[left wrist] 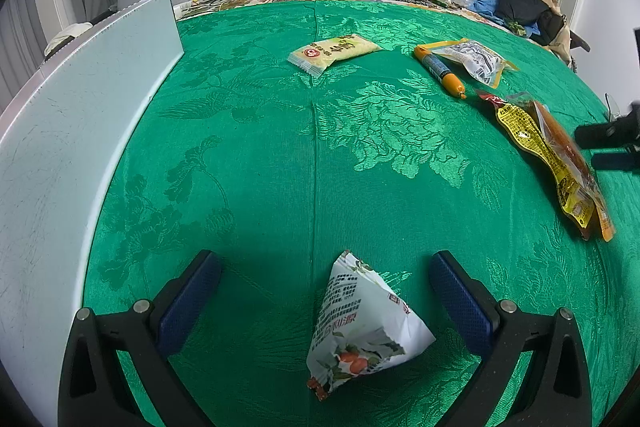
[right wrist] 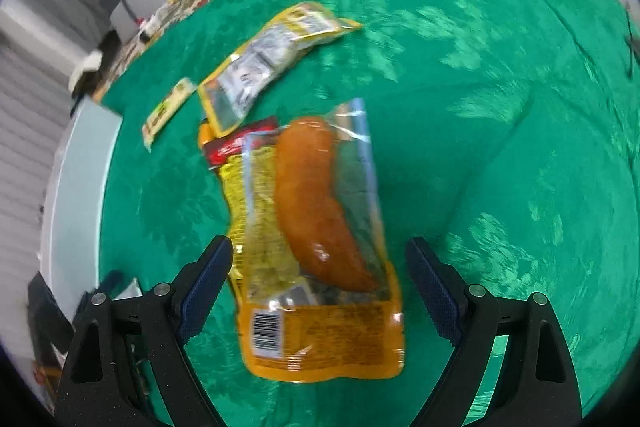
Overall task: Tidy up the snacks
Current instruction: 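Move the right gripper down onto the clear sausage pack and grasp it, then grasp the white triangular packet with the left gripper while the right gripper lifts the sausage pack, then carry both held snacks over the white box and open both grippers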
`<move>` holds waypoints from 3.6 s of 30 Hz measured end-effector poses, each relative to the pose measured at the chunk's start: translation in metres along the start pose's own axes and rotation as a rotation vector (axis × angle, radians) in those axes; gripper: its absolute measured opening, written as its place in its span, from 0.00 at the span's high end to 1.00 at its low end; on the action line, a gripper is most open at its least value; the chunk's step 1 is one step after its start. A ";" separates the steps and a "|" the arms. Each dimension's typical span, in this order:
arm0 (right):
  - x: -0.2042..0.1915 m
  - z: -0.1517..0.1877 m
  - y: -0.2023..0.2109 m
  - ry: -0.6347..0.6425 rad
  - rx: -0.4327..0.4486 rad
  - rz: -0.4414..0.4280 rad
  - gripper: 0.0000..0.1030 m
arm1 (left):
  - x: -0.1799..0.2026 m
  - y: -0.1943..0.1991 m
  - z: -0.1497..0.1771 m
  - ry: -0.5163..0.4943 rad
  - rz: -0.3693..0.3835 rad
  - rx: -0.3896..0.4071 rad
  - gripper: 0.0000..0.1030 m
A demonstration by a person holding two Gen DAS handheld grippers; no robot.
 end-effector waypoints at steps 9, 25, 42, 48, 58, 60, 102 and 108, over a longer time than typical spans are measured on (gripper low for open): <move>-0.001 -0.001 -0.006 0.079 0.062 0.139 0.10 | 0.000 0.000 0.000 0.000 0.001 0.000 0.00; 0.010 0.009 0.007 0.010 0.001 -0.072 0.65 | 0.000 0.000 0.000 0.000 0.001 0.000 0.00; -0.016 0.010 -0.021 0.157 0.049 0.216 0.09 | 0.000 0.000 0.000 0.000 0.001 0.001 0.00; 0.002 0.008 -0.003 0.028 0.068 0.023 0.25 | 0.000 -0.001 0.000 0.000 0.002 0.001 0.00; 0.018 0.011 0.013 -0.096 0.068 -0.205 0.37 | 0.001 -0.001 0.000 -0.021 0.018 -0.019 0.00; 0.017 0.012 0.025 -0.132 0.080 -0.260 0.53 | -0.001 0.001 0.002 -0.031 0.051 -0.052 0.01; -0.015 0.007 0.103 -0.113 0.130 -0.369 0.68 | -0.052 0.151 -0.016 0.327 0.286 0.184 0.72; -0.203 0.023 0.122 0.155 0.083 -0.561 0.67 | -0.176 0.209 -0.002 0.445 0.116 0.252 0.72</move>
Point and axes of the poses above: each gripper's, at about its wrist camera, not at the fingertips, and y roughly against the way its jaws point, x to its right, z to its underside, the point moved 7 cm from there along -y, roughly the way its jaws point, and after that the axes turned 4 degrees about -y, right-handed, at the moved point
